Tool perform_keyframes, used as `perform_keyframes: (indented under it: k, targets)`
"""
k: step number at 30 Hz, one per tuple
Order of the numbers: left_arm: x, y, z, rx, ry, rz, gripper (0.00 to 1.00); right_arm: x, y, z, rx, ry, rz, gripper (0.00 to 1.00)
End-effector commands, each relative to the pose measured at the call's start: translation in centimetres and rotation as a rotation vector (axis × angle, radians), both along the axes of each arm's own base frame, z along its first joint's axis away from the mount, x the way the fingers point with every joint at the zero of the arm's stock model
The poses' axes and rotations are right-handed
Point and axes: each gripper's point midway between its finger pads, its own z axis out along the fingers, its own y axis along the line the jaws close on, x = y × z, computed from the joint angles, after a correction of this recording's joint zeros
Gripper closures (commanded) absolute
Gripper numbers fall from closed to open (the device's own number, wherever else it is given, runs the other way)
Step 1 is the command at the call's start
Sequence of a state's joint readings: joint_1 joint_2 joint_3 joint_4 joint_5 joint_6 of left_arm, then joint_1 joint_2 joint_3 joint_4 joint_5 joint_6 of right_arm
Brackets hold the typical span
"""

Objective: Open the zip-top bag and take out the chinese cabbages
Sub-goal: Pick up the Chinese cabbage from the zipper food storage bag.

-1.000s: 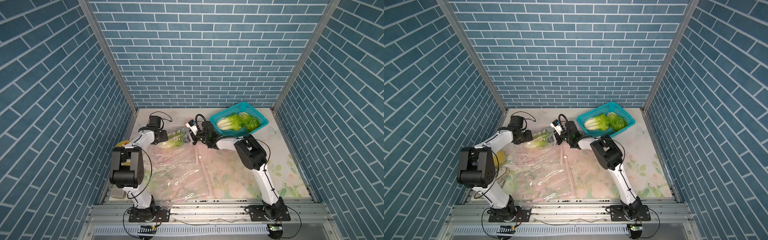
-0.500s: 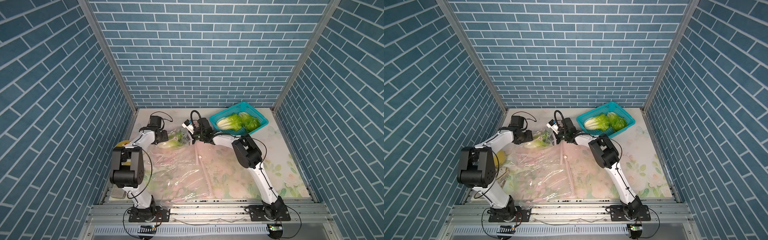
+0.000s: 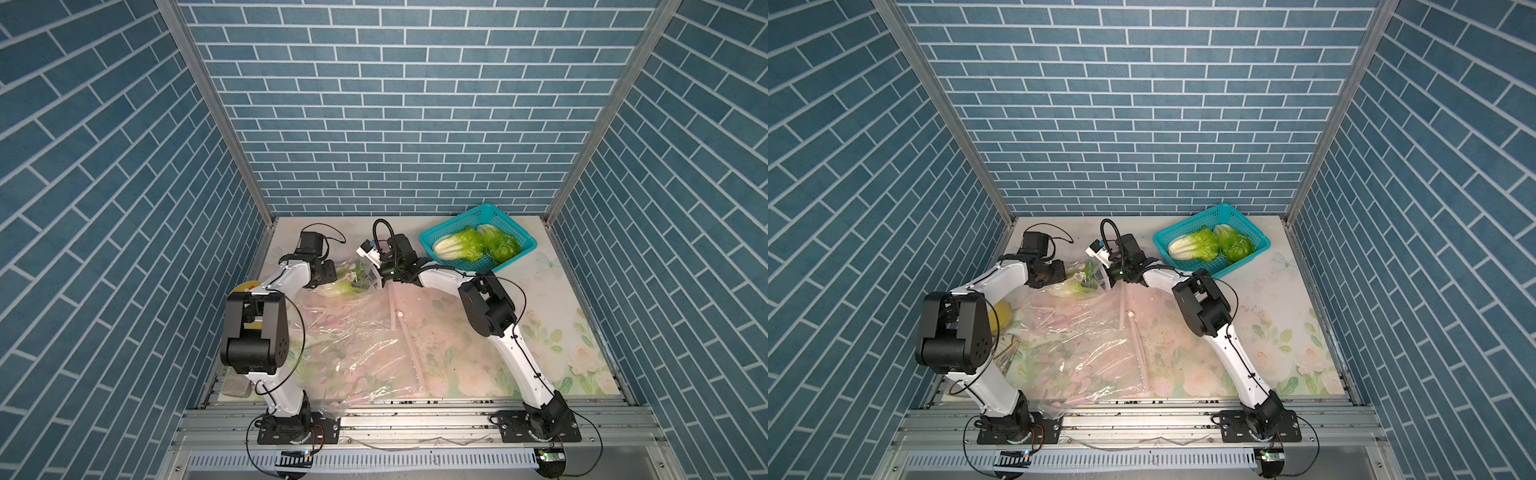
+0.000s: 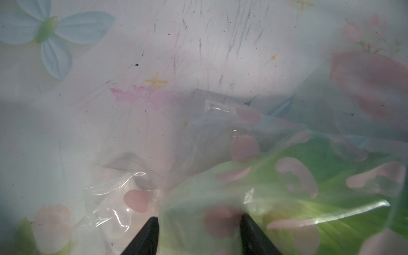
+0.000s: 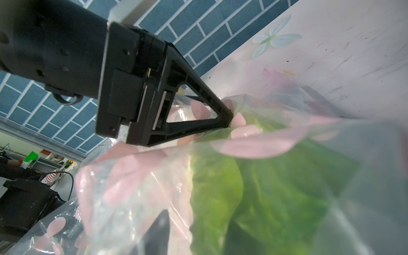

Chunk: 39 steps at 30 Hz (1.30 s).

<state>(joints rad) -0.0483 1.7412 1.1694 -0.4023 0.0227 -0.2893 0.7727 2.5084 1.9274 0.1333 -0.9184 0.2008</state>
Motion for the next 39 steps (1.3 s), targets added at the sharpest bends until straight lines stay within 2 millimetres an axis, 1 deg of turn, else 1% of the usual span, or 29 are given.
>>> perform_keyframes:
  k: [1,2,4,6,7,8,9,11,12,15,16,17,18,20,24,28,31,35,37,39]
  targets:
    - [-1.9,-1.8,-2.8,-0.067,0.091,-0.035,0.4,-1.3,1.4,-0.9,-0.012,0.047,0.022,0.55]
    - [-1.9,-1.9,-2.7,-0.074,0.088,-0.036,0.4,-1.1,1.4,-1.0,-0.015,0.054,0.009,0.6]
    - [-1.7,-2.2,-2.3,-0.087,0.069,-0.037,0.4,-0.6,1.5,-1.3,-0.026,0.068,-0.023,0.74]
    - [-1.6,-2.2,-1.5,-0.092,0.041,-0.039,0.38,-0.3,1.5,-1.3,-0.034,0.072,-0.048,0.87]
    - [-1.6,-2.2,-0.8,-0.093,0.021,-0.04,0.35,-0.2,1.5,-1.3,-0.034,0.07,-0.061,0.96]
    - [-1.5,-2.1,0.0,-0.092,-0.002,-0.039,0.32,0.0,1.4,-1.3,-0.037,0.068,-0.075,1.0]
    - [-1.6,-1.9,0.9,-0.084,-0.024,-0.035,0.28,0.2,1.2,-1.0,-0.035,0.058,-0.089,1.0]
    - [-1.9,-1.1,3.0,-0.05,-0.065,-0.001,0.16,0.2,0.9,-0.4,-0.017,0.035,-0.106,1.0]
    - [-2.3,-0.6,4.1,-0.035,-0.092,0.017,0.01,0.2,0.6,0.2,-0.001,0.023,-0.114,1.0]
    - [-3.4,0.3,7.5,-0.049,-0.179,0.066,0.0,0.6,-0.4,1.6,0.022,0.005,-0.152,1.0]
    - [-3.9,0.4,8.3,-0.076,-0.194,0.071,0.0,0.9,-0.8,1.9,0.031,0.004,-0.17,1.0]
    - [-4.2,0.3,8.6,-0.109,-0.189,0.072,0.0,1.2,-1.2,2.4,0.042,0.011,-0.185,1.0]
    - [-4.6,0.1,8.8,-0.154,-0.176,0.071,0.0,1.5,-1.6,2.9,0.06,0.018,-0.197,1.0]
    - [-5.4,-0.7,8.5,-0.23,-0.139,0.066,0.0,2.2,-2.3,3.6,0.085,0.038,-0.215,1.0]
    - [-6.8,-2.3,7.0,-0.351,-0.075,0.073,0.0,3.5,-3.5,4.6,0.125,0.069,-0.253,1.0]
    - [-7.2,-2.9,6.5,-0.451,-0.085,0.102,0.0,4.6,-4.9,5.5,0.178,0.096,-0.292,1.0]
    - [-7.0,-3.2,6.1,-0.495,-0.085,0.112,0.0,5.2,-5.6,6.2,0.209,0.112,-0.312,1.0]
    - [-6.4,-3.2,5.4,-0.537,-0.094,0.15,0.0,4.9,-5.6,7.1,0.229,0.112,-0.285,1.0]
    - [-5.8,-3.0,5.7,-0.577,-0.129,0.18,0.0,4.7,-5.5,7.5,0.236,0.11,-0.269,1.0]
    - [-5.1,-2.8,6.5,-0.636,-0.186,0.208,0.0,4.3,-5.6,7.4,0.231,0.112,-0.256,1.0]
